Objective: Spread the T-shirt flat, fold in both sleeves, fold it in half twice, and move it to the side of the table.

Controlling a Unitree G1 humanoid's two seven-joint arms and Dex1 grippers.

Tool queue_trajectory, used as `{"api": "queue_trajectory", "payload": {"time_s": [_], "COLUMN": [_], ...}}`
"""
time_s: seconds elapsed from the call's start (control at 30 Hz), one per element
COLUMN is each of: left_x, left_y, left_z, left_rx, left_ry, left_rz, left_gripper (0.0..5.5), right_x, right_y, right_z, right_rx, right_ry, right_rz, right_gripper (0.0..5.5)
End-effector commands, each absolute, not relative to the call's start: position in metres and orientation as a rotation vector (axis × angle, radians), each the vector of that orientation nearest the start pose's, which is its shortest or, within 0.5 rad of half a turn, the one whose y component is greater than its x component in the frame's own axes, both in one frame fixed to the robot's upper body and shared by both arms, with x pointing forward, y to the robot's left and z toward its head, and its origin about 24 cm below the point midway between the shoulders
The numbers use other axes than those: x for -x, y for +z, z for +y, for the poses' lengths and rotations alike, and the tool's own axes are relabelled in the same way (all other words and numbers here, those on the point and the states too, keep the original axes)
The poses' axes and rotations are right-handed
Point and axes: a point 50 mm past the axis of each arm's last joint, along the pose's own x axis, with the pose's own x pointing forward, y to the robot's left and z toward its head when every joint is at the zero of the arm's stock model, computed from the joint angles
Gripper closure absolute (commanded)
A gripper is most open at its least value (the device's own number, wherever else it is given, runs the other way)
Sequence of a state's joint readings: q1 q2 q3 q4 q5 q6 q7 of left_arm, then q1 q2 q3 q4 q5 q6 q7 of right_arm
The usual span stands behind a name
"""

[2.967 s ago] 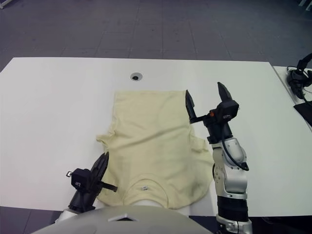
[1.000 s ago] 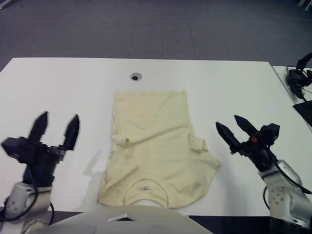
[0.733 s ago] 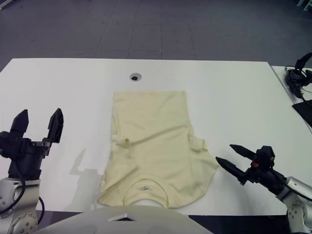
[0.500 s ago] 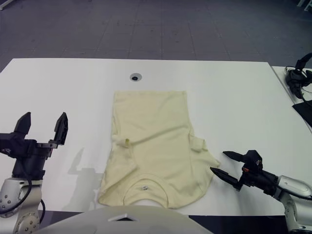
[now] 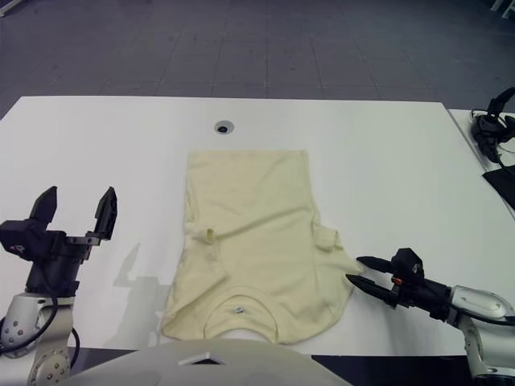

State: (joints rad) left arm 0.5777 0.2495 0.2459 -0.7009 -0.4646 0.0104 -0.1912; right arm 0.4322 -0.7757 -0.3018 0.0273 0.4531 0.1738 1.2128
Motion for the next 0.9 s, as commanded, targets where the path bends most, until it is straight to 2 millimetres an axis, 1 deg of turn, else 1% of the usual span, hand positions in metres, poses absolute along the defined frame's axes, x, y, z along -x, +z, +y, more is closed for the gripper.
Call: {"api": "queue_trajectory", "payload": {"time_s": [0.03, 0.37, 0.43, 0.63, 0.77, 0.9], "left_x": [-0.137, -0.138, -0.138, -0.139, -0.14, -0.14], "left_y": [0.115, 0.114, 0.114, 0.112, 0.112, 0.112], "left_z": [0.223, 0.222, 0.221, 0.22, 0.219, 0.215], "left_rx": [0.048, 0.051, 0.058, 0.063, 0.052, 0.046], "left_ry": [-0.038, -0.046, -0.046, -0.053, -0.062, -0.091], "left_rz": [-0.169, -0.17, -0.169, -0.166, -0.165, -0.163], "left_gripper": [0.1, 0.1, 0.1, 0.1, 0.1, 0.1], "right_x": [-0.133, -0.132, -0.134, -0.141, -0.145, -0.152], "right_y": [0.049, 0.052, 0.052, 0.064, 0.068, 0.074], "right_z": [-0.316, -0.316, -0.316, -0.31, -0.296, -0.276], "right_rx": [0.037, 0.021, 0.02, -0.012, 0.019, 0.083], "right_ry": [0.843, 0.854, 0.848, 0.871, 0.928, 0.987], "right_rz": [0.595, 0.589, 0.578, 0.493, 0.464, 0.414], "right_gripper": [3.57, 5.24, 5.49, 5.49, 5.49, 5.49]}}
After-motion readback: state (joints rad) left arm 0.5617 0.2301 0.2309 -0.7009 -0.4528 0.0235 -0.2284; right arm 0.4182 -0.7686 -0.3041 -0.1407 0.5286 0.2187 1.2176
